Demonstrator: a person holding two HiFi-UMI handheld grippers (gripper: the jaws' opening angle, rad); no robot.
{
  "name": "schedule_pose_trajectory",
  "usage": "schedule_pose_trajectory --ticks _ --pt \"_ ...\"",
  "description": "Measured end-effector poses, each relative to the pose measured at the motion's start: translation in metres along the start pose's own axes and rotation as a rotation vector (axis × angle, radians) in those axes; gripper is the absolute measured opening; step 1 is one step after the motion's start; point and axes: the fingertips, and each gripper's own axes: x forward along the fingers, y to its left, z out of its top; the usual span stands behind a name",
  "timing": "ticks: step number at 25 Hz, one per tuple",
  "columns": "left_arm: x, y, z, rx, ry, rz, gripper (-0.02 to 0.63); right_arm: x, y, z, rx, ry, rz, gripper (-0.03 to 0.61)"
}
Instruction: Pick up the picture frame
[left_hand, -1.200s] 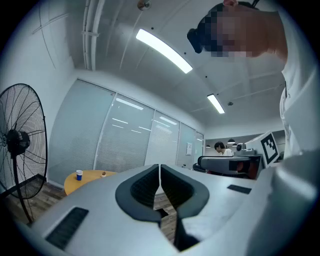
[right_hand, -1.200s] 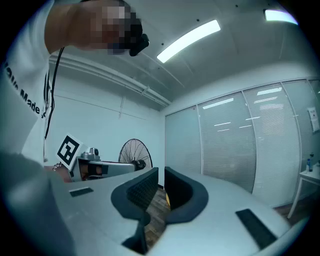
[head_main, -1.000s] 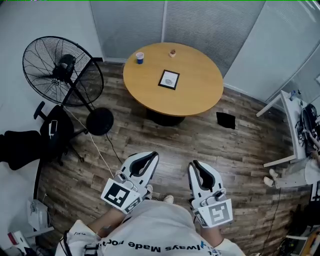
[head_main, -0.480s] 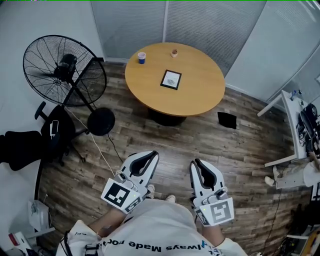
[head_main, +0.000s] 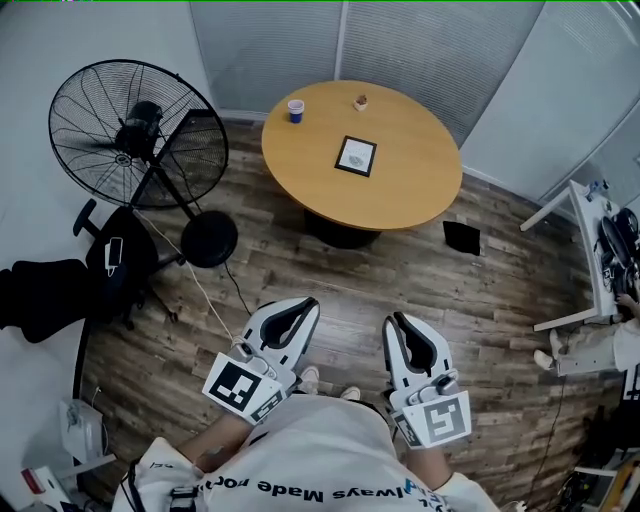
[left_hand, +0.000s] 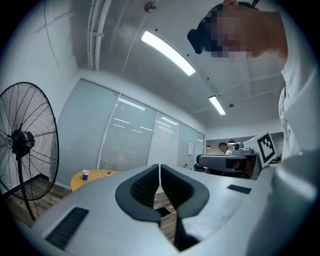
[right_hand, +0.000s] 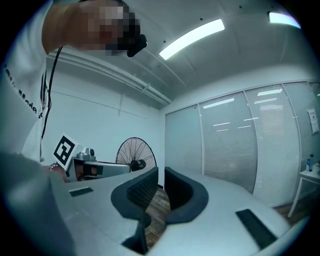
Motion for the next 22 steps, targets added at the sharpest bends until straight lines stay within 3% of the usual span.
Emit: schedule_pose_trajectory --ticks 13,22 --pt "-0.014 0.035 -0.007 -0.017 0.017 0.003 0.034 0.030 0.022 -0.013 0.006 0.033 -0.004 0.060" --pt "0.003 0.051 -0.011 -0.015 0.032 0.001 0.034 0.048 0.006 -0.018 0.014 0.032 -0.021 0.060"
